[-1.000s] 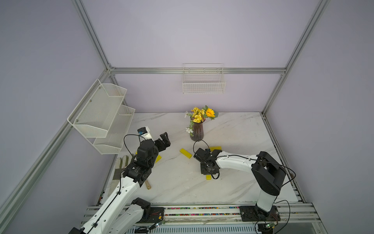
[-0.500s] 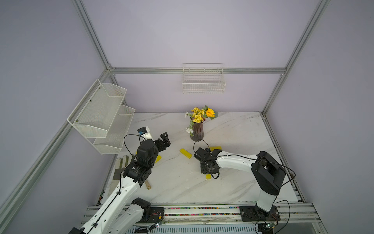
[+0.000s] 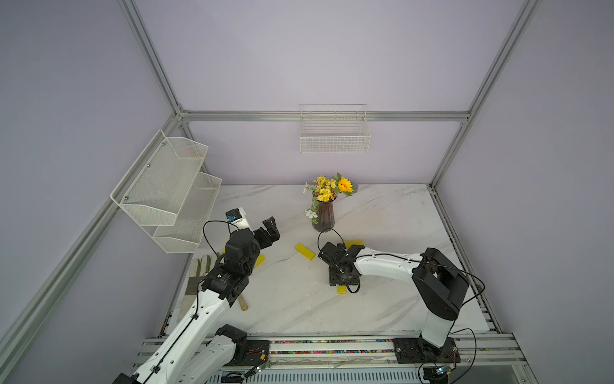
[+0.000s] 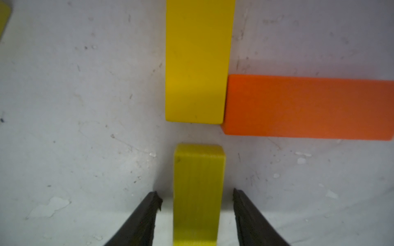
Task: Assemble the number 8 with building blocks
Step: Assemble the building block at the center of the board, then pick up the building block from the center of the board.
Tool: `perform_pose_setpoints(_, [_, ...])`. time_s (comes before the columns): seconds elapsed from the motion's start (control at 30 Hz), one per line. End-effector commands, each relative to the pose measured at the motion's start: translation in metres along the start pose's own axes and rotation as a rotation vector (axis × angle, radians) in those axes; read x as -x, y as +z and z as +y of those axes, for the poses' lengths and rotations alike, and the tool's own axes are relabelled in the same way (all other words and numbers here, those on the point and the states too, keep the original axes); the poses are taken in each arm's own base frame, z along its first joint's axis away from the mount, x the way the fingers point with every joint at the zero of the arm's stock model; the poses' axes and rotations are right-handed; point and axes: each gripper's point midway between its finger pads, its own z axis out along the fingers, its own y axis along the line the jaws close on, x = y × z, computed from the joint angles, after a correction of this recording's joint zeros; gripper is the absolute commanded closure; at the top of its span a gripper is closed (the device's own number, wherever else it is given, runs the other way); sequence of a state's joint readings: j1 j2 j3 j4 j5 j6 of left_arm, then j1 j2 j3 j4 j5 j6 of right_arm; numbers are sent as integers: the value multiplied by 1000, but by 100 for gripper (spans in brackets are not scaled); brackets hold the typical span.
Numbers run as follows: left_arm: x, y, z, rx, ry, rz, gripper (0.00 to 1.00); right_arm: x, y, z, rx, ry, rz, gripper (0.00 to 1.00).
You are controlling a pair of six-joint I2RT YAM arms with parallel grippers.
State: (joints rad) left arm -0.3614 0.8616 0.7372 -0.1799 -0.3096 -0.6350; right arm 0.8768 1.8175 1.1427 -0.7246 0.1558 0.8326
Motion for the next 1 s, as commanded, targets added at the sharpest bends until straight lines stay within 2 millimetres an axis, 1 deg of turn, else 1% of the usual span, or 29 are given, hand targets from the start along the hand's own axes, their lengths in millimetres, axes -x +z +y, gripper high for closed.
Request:
perform_pose_setpoints(0.0, [14,-5,-8,-33,-7,-50,0,11,-17,8,54,14,-45,37])
perform_pose_setpoints(0.07, [15,-6,-7,-30,-7,-56,0,11,-29,10,74,9,-62,37])
perform_pose_setpoints(0.17, [17,-8,-5,-25,-8,-66,0,8,-52,12,77,-18,-101,37])
perform_pose_setpoints(0.23, [20,-10,-5,-22,-7,-74,0,5,-69,17,68,-55,-135,37])
perform_pose_setpoints(0.27, [20,-10,-4,-19,-5,-76,0,4,-77,23,72,-89,-153,37])
perform_pose_setpoints(0.3, [21,-11,-4,-17,-5,-80,0,3,-85,34,87,-150,-176,37])
perform_pose_setpoints(0.37, [23,-13,-3,-14,-5,-92,0,2,-93,53,103,-285,-219,37])
perform_pose_setpoints(0.5, [32,-19,-6,-30,-8,-118,0,15,-86,71,53,-472,-281,35])
perform_pose_setpoints(0.63, [38,-27,-5,-34,-10,-143,0,32,-79,104,113,-656,-367,32])
perform_pose_setpoints(0.73, [40,-31,-5,-37,-10,-150,0,50,-71,118,199,-692,-380,32])
perform_pose_setpoints(0.83, [40,-33,-4,-37,-7,-152,0,64,-67,128,239,-734,-412,31])
perform_pose_setpoints(0.97, [40,-33,-4,-38,-8,-157,0,80,-55,134,281,-750,-399,31])
